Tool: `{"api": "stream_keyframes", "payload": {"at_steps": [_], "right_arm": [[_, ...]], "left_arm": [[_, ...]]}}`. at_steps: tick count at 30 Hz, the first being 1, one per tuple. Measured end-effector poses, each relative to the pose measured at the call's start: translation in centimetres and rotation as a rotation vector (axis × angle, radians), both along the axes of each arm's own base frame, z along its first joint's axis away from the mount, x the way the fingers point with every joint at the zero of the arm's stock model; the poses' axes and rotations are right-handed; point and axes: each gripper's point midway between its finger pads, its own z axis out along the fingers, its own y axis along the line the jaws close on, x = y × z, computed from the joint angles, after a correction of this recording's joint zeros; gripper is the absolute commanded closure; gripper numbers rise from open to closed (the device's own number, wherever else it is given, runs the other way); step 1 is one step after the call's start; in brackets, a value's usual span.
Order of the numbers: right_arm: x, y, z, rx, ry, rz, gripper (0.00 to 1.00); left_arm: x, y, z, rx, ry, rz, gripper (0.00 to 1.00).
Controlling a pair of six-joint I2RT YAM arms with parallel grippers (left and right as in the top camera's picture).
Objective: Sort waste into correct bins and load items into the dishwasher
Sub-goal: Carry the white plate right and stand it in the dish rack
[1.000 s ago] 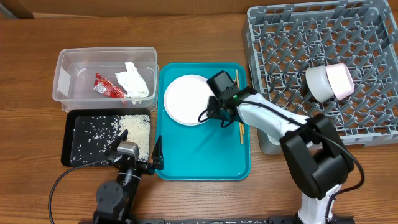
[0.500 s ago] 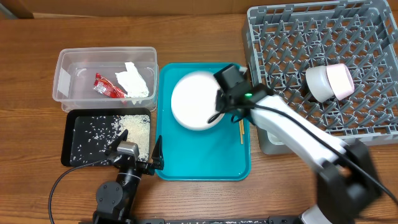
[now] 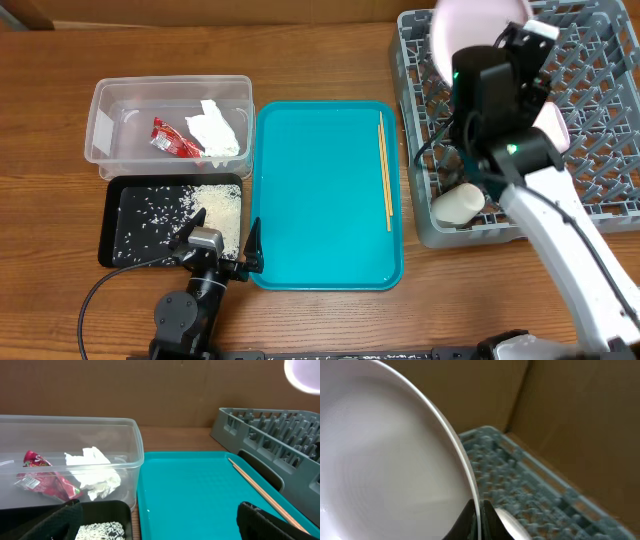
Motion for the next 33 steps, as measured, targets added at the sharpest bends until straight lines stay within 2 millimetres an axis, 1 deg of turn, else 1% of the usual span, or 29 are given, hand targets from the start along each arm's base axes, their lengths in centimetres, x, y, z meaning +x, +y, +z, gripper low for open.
{"api": "stream_keyframes", "payload": {"at_steps": [5, 8, 9, 10, 15, 20, 22, 24, 25, 26, 28, 29, 31, 33], "right_arm": [[2.1, -3.8, -2.6, -0.096, 0.09, -0.088, 0.96], [3.0, -5.5, -3.9, -0.124, 0.122, -0.12, 0.96], [3.1, -5.7, -4.4, -0.129, 0.136, -0.122, 0.96], [3.3, -5.9, -4.8, -0.132, 0.149, -0.121, 0.96], [4.8, -5.2, -7.3, -0.142, 0.196, -0.088, 0.96], [6.4, -4.8, -11.0, -0.159, 0.263, -0.069, 0.96], [6.8, -4.7, -11.8, -0.166, 0.273, -0.062, 0.96], [7.2, -4.7, -11.8, -0.177, 0.269, -0.056, 0.94], [7.3, -4.6, -11.6, -0.184, 0.263, -0.053, 0.72], [7.4, -4.6, -11.5, -0.192, 0.265, -0.049, 0.47], [7.2, -4.5, -11.6, -0.208, 0.286, -0.048, 0.21], [7.0, -4.4, -11.7, -0.22, 0.307, -0.045, 0.16], [6.7, -3.9, -12.0, -0.242, 0.343, -0.036, 0.14], [6.1, -2.4, -12.5, -0.263, 0.392, -0.002, 0.14]], "left_arm": [[0.0, 0.0, 0.0, 0.0, 0.0, 0.0, 0.0], [0.0, 0.0, 0.0, 0.0, 0.0, 0.0, 0.0], [0.0, 0.0, 0.0, 0.0, 0.0, 0.0, 0.0], [0.0, 0.0, 0.0, 0.0, 0.0, 0.0, 0.0], [0.0, 0.0, 0.0, 0.0, 0.0, 0.0, 0.0], [0.0, 0.0, 0.0, 0.0, 0.0, 0.0, 0.0], [0.0, 0.0, 0.0, 0.0, 0.0, 0.0, 0.0], [0.0, 0.0, 0.0, 0.0, 0.0, 0.0, 0.0], [0.0, 0.0, 0.0, 0.0, 0.0, 0.0, 0.0], [0.0, 0.0, 0.0, 0.0, 0.0, 0.0, 0.0], [0.0, 0.0, 0.0, 0.0, 0.0, 0.0, 0.0], [0.0, 0.0, 0.0, 0.0, 0.0, 0.0, 0.0], [0.0, 0.0, 0.0, 0.0, 0.0, 0.0, 0.0], [0.0, 0.0, 0.0, 0.0, 0.0, 0.0, 0.0]]}}
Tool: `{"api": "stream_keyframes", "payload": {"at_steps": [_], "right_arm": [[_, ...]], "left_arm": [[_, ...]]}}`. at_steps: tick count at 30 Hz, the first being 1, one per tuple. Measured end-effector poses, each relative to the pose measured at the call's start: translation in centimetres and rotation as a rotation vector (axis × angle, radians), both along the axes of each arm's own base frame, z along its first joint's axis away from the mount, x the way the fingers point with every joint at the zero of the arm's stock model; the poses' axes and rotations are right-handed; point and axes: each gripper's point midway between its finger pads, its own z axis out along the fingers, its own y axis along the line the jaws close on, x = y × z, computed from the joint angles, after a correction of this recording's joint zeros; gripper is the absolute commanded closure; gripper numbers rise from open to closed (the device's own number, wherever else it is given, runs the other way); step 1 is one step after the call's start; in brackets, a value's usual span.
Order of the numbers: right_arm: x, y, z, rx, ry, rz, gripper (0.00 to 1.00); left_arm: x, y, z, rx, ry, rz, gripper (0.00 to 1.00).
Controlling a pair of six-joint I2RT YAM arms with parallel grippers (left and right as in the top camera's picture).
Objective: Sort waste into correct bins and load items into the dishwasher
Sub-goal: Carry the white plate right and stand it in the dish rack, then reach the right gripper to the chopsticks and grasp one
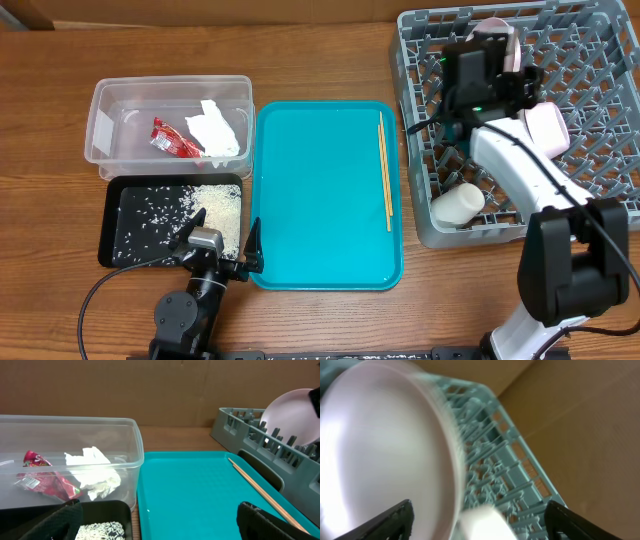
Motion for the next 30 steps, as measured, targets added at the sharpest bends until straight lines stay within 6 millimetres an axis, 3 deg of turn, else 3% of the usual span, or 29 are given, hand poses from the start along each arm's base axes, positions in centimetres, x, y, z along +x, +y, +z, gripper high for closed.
{"api": "stream_keyframes", "payload": {"at_steps": [2, 5, 9, 11, 14, 16, 19, 21, 24, 30], "right_arm": [[-0.5, 2.4, -0.3, -0.004, 0.048, 0.059, 0.14], [-2.6, 7.6, -0.2, 0.049, 0.141, 0.212, 0.1], [-7.3, 14.5, 1.7, 0.279, 0.209, 0.443, 0.09], [-9.7, 17.6, 4.2, 0.462, 0.187, 0.563, 0.09], [-12.2, 19.9, 7.7, 0.644, 0.134, 0.681, 0.11], [-14.1, 20.9, 9.8, 0.744, 0.121, 0.749, 0.22], [-16.7, 21.9, 10.5, 0.855, 0.17, 0.81, 0.28], [-17.9, 22.7, 9.6, 0.895, 0.237, 0.823, 0.29], [-18.0, 24.2, 6.9, 0.913, 0.335, 0.819, 0.29], [-15.2, 25.3, -2.8, 0.793, 0.52, 0.68, 0.37]], "left_arm": [[0.0, 0.0, 0.0, 0.0, 0.0, 0.0, 0.0], [0.0, 0.0, 0.0, 0.0, 0.0, 0.0, 0.0], [0.0, 0.0, 0.0, 0.0, 0.0, 0.0, 0.0], [0.0, 0.0, 0.0, 0.0, 0.0, 0.0, 0.0], [0.0, 0.0, 0.0, 0.0, 0.0, 0.0, 0.0], [0.0, 0.0, 0.0, 0.0, 0.0, 0.0, 0.0], [0.0, 0.0, 0.0, 0.0, 0.0, 0.0, 0.0], [0.0, 0.0, 0.0, 0.0, 0.0, 0.0, 0.0], [0.0, 0.0, 0.0, 0.0, 0.0, 0.0, 0.0], [0.0, 0.0, 0.0, 0.0, 0.0, 0.0, 0.0]]}}
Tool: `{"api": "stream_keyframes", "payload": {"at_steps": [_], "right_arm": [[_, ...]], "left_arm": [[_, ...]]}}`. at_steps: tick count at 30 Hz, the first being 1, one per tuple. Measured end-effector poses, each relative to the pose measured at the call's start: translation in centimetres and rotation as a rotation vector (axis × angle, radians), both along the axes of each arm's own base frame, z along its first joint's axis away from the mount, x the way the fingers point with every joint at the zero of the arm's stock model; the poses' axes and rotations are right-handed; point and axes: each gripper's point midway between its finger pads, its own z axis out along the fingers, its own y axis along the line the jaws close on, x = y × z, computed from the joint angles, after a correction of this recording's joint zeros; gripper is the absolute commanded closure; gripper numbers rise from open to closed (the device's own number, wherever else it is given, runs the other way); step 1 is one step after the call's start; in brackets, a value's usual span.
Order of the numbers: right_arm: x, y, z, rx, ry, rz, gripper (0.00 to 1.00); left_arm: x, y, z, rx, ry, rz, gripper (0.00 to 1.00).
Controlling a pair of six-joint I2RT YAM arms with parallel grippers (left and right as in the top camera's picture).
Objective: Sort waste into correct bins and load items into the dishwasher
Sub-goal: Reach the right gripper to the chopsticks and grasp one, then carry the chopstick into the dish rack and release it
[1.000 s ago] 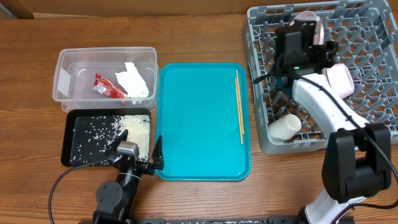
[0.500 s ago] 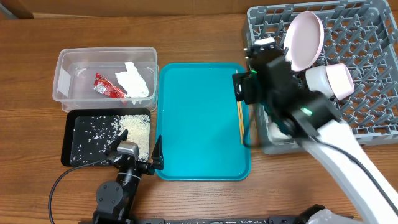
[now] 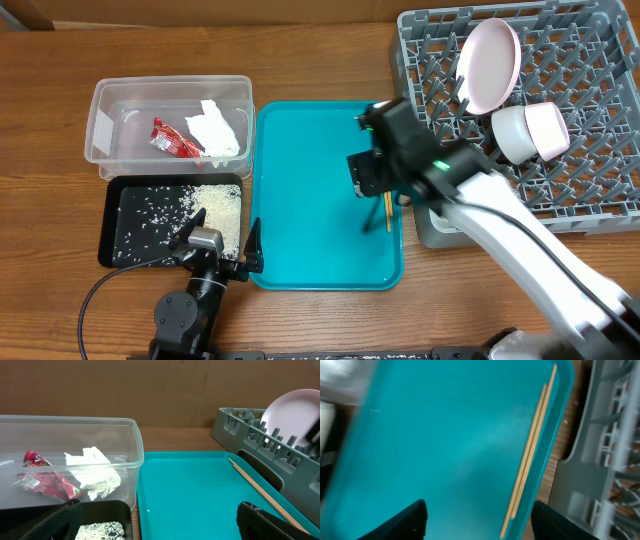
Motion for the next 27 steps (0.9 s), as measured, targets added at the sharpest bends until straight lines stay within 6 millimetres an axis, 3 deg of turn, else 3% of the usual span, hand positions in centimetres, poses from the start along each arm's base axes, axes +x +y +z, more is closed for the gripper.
{"api": "stream_keyframes", "payload": {"at_steps": [1, 7, 12, 17, 22, 25, 27], "right_arm": [[0.7, 0.0, -1.7, -0.03, 0.017, -0.01, 0.42], [3.0, -0.7, -9.3, -0.166, 0.092, -0.064, 0.44], [3.5, -1.9, -13.5, -0.236, 0.154, -0.095, 0.51], [3.6, -2.1, -15.1, -0.241, 0.179, -0.102, 0.56], [3.4, -1.6, -15.4, -0.218, 0.198, -0.097, 0.78], [3.1, -1.5, -15.4, -0.211, 0.216, -0.091, 0.96], [2.5, -1.7, -15.4, -0.222, 0.247, -0.086, 0.96]], "left_arm": [[0.0, 0.0, 0.0, 0.0, 0.0, 0.0, 0.0], [0.0, 0.0, 0.0, 0.0, 0.0, 0.0, 0.0], [0.0, 0.0, 0.0, 0.0, 0.0, 0.0, 0.0], [0.0, 0.0, 0.0, 0.0, 0.0, 0.0, 0.0], [0.0, 0.0, 0.0, 0.0, 0.0, 0.0, 0.0], [0.0, 0.0, 0.0, 0.0, 0.0, 0.0, 0.0], [0.0, 0.0, 0.0, 0.0, 0.0, 0.0, 0.0]]}}
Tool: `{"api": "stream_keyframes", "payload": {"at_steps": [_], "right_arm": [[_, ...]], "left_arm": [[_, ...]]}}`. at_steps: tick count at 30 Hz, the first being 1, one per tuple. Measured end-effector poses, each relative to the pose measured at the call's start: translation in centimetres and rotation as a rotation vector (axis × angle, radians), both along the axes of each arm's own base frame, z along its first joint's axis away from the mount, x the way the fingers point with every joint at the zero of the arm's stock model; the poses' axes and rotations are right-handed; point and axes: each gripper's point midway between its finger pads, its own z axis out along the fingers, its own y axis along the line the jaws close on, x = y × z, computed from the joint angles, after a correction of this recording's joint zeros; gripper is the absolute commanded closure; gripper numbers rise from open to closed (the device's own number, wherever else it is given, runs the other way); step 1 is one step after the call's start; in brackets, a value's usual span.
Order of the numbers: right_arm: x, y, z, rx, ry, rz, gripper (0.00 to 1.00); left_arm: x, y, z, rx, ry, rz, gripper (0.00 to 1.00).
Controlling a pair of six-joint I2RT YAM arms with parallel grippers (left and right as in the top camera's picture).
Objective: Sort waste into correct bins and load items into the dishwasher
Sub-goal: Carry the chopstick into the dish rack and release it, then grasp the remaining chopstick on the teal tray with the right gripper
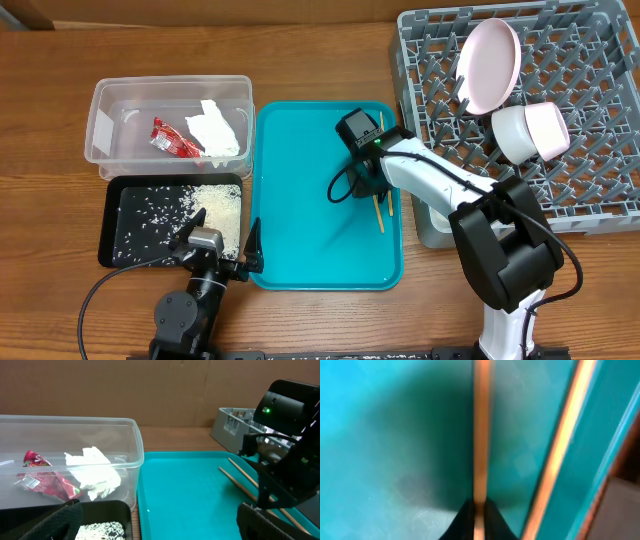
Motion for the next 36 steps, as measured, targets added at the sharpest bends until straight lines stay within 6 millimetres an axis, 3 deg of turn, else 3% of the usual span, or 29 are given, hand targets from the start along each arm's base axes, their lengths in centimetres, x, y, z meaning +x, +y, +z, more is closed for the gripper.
{"api": "stream_keyframes", "payload": {"at_steps": [5, 8, 10, 13, 14, 16, 18, 21, 24, 25, 26, 27, 28, 33, 36], "right_arm": [[-1.5, -0.7, 0.8, -0.036, 0.08, 0.003, 0.96], [-0.4, 0.0, 3.1, -0.008, 0.037, 0.002, 0.96], [0.9, 0.5, 6.3, 0.036, -0.04, -0.002, 0.96], [3.3, 0.1, 13.1, 0.108, -0.223, -0.035, 0.96], [4.3, -1.0, 16.0, 0.123, -0.307, -0.062, 0.96], [5.5, -3.3, 19.6, 0.126, -0.411, -0.112, 0.96], [6.4, -6.0, 21.5, 0.106, -0.471, -0.161, 0.96], [7.5, -9.3, 20.8, 0.058, -0.472, -0.228, 0.96], [7.8, -10.8, 18.1, 0.014, -0.414, -0.248, 0.96], [7.7, -11.1, 16.1, -0.011, -0.365, -0.243, 0.94], [7.6, -11.1, 14.9, -0.027, -0.333, -0.231, 0.86], [7.4, -11.2, 13.7, -0.041, -0.301, -0.223, 0.68], [7.2, -11.2, 12.7, -0.057, -0.274, -0.208, 0.59], [6.4, -10.7, 12.2, -0.096, -0.249, -0.16, 0.55], [5.5, -8.6, 12.7, -0.082, -0.241, -0.111, 0.55]], "left_arm": [[0.0, 0.0, 0.0, 0.0, 0.0, 0.0, 0.0], [0.0, 0.0, 0.0, 0.0, 0.0, 0.0, 0.0], [0.0, 0.0, 0.0, 0.0, 0.0, 0.0, 0.0], [0.0, 0.0, 0.0, 0.0, 0.0, 0.0, 0.0], [0.0, 0.0, 0.0, 0.0, 0.0, 0.0, 0.0], [0.0, 0.0, 0.0, 0.0, 0.0, 0.0, 0.0], [0.0, 0.0, 0.0, 0.0, 0.0, 0.0, 0.0], [0.0, 0.0, 0.0, 0.0, 0.0, 0.0, 0.0], [0.0, 0.0, 0.0, 0.0, 0.0, 0.0, 0.0], [0.0, 0.0, 0.0, 0.0, 0.0, 0.0, 0.0], [0.0, 0.0, 0.0, 0.0, 0.0, 0.0, 0.0], [0.0, 0.0, 0.0, 0.0, 0.0, 0.0, 0.0], [0.0, 0.0, 0.0, 0.0, 0.0, 0.0, 0.0], [0.0, 0.0, 0.0, 0.0, 0.0, 0.0, 0.0], [0.0, 0.0, 0.0, 0.0, 0.0, 0.0, 0.0]]}}
